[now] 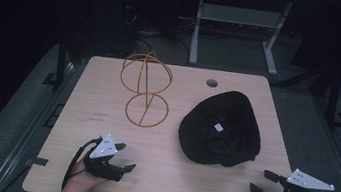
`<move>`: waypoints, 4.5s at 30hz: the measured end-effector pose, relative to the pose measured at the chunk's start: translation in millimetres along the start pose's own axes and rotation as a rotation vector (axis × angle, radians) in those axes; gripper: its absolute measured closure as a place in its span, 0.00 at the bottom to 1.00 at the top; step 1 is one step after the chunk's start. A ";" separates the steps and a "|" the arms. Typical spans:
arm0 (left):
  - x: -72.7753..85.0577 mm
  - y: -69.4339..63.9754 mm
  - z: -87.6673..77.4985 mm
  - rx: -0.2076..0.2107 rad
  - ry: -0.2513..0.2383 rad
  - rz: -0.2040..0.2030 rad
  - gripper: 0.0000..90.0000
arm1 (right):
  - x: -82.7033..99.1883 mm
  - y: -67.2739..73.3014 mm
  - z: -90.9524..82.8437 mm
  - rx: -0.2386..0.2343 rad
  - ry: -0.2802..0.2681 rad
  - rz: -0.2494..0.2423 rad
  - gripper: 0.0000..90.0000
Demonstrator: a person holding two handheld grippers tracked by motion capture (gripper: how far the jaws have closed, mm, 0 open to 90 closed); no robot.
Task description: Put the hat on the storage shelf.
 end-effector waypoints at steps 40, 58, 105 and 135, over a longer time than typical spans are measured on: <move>-46.2 -51.1 29.4 0.149 0.013 0.114 0.25 | -2.0 -0.1 -7.9 0.002 -0.033 -0.006 0.20; -125.7 -82.9 53.0 0.193 -0.032 0.226 0.30 | -1.5 -1.2 -8.5 -0.002 -0.033 -0.013 0.20; -158.4 -66.3 54.8 0.224 -0.066 0.274 0.96 | -74.5 -4.2 44.1 0.002 -0.077 -0.128 0.62; -142.6 -66.1 36.6 0.137 -0.048 0.255 0.59 | -64.8 5.1 9.9 -0.089 -0.163 -0.055 0.95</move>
Point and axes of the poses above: each handheld gripper's, and its own axes: z roughly forward along the jaws, x roughly out of its underside, y roughly to its left, the point moved 3 cm from there along z, roughly forward along the jaws, and after that the axes turned 8 degrees about y, right-handed, at the moved point
